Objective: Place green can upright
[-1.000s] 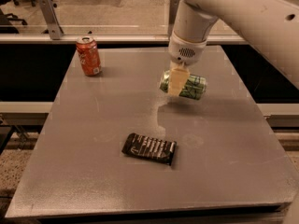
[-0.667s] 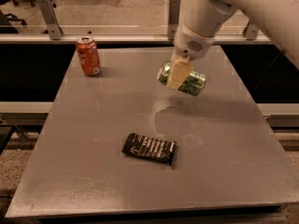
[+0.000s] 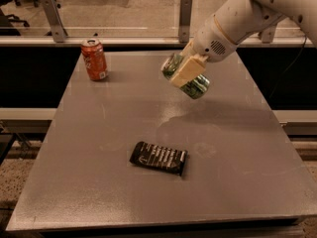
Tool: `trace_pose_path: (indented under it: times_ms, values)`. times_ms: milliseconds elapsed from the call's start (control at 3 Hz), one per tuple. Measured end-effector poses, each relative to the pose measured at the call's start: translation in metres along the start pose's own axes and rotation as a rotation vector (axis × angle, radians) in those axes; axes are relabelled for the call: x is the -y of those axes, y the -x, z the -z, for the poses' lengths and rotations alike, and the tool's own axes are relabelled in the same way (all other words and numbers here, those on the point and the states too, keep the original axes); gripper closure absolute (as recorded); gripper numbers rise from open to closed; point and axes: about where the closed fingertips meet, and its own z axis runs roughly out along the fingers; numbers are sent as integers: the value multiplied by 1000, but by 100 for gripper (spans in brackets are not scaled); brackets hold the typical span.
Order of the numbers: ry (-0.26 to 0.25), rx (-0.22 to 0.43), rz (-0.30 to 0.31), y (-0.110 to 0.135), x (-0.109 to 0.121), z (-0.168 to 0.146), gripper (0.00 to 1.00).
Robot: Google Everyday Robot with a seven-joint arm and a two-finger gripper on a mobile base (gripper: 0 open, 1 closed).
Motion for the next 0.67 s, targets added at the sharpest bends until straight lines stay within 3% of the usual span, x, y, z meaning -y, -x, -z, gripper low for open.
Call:
trace_pose_path:
  times_ms: [667]
  values:
    - [-31,263,-69,11,5,4,100]
